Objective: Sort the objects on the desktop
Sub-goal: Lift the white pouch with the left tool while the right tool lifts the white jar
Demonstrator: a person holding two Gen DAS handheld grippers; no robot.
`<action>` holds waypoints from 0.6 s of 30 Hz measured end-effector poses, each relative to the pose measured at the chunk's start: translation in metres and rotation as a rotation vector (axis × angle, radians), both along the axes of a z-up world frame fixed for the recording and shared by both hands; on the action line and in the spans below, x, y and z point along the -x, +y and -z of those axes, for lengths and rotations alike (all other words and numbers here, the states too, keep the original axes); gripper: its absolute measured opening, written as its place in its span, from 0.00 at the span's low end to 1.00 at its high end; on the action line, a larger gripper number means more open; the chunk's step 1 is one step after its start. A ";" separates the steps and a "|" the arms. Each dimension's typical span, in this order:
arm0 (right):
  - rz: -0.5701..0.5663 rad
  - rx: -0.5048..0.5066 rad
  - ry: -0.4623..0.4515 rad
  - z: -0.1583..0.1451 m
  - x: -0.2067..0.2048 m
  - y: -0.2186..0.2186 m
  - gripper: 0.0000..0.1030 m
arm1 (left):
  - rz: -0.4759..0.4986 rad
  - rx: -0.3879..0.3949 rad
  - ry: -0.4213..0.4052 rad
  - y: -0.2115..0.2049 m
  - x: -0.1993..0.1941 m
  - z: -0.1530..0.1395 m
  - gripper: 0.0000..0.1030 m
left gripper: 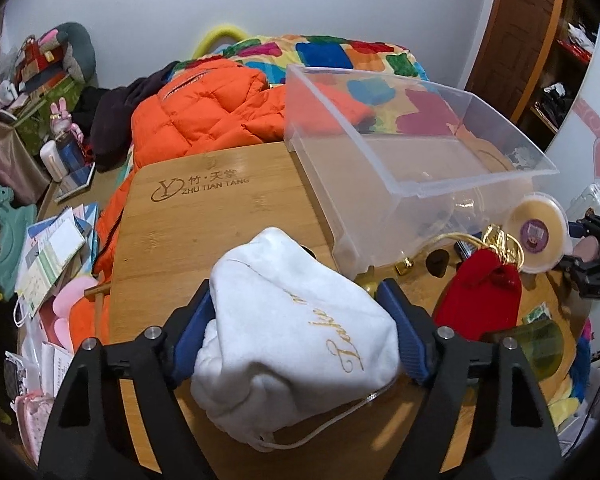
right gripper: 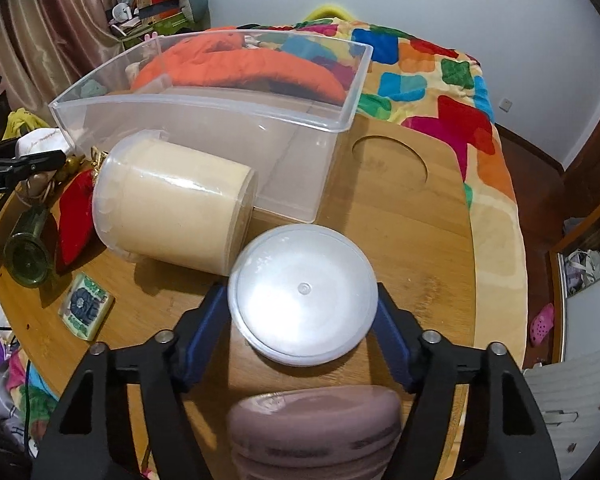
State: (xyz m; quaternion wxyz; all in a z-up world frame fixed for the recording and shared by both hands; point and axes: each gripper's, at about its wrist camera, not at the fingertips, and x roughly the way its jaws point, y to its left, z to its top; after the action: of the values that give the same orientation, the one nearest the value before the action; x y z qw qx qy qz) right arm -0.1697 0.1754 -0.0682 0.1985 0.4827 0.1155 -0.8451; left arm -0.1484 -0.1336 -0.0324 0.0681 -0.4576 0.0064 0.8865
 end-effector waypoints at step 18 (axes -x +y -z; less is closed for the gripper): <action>0.022 0.061 0.054 -0.021 -0.016 0.008 0.61 | -0.016 -0.020 0.077 0.003 -0.026 -0.026 0.70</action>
State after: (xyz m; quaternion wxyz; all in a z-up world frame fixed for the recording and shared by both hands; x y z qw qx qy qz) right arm -0.1536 0.1835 -0.0474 0.2006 0.4545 0.0894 -0.8633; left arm -0.1223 -0.1308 -0.0063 0.0652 -0.4223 -0.0032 0.9041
